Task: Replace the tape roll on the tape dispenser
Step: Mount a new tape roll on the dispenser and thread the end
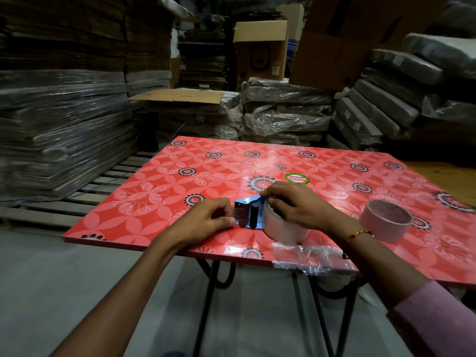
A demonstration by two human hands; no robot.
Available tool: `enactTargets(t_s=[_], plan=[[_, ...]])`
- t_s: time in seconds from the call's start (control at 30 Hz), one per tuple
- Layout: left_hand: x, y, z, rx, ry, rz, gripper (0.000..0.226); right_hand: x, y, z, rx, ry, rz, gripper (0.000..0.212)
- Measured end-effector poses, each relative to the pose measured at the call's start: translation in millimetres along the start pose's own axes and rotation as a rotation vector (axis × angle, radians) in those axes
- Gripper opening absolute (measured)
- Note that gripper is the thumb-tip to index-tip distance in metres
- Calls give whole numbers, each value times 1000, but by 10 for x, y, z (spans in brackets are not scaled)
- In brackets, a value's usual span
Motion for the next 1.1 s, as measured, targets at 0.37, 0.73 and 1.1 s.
enactTargets(t_s=[0.37, 0.73, 1.1], plan=[[-139, 6, 51, 43, 47, 451, 24, -37, -11, -16, 8, -4, -2, 36], [-88, 36, -98, -196, 145, 248, 17, -7, 31, -34, 37, 25, -122, 41], [-57, 80, -52, -161, 81, 258, 13, -41, 18, 3, 76, 31, -58, 44]])
Point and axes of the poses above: each hand's wrist, its own x-axis towards the middle knuckle, its own y-axis out of the back of the hand, z = x × y, the point moved 8 cm from there along x, towards the middle knuckle, and after that the axes turned 6 degrees about z, right-handed, at the moved point
